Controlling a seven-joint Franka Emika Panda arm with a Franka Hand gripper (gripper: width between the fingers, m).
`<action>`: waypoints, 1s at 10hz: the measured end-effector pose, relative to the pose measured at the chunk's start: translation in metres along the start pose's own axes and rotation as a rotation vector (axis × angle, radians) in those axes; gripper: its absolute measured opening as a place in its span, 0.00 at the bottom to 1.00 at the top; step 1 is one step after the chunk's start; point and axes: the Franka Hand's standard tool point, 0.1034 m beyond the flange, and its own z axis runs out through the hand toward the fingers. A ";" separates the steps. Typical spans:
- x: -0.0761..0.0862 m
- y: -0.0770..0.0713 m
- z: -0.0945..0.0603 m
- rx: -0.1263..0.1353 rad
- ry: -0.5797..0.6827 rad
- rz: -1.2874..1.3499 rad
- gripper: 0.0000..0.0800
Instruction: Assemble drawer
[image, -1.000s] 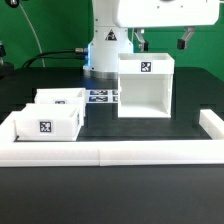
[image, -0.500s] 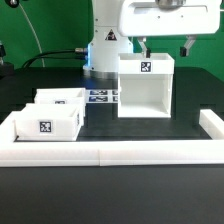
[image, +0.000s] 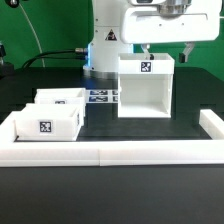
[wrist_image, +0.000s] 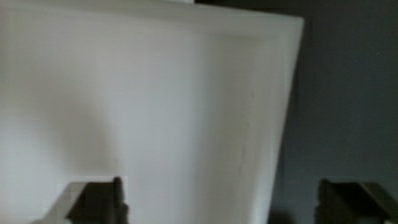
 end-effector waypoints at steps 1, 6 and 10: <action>0.000 0.000 0.000 0.000 0.000 -0.001 0.48; 0.000 0.000 0.000 0.000 0.001 -0.002 0.05; 0.000 0.000 0.000 0.000 0.001 -0.002 0.05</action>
Offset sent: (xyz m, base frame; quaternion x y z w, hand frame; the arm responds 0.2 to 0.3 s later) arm 0.0000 0.0000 0.0000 0.0000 0.0000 0.0000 1.0000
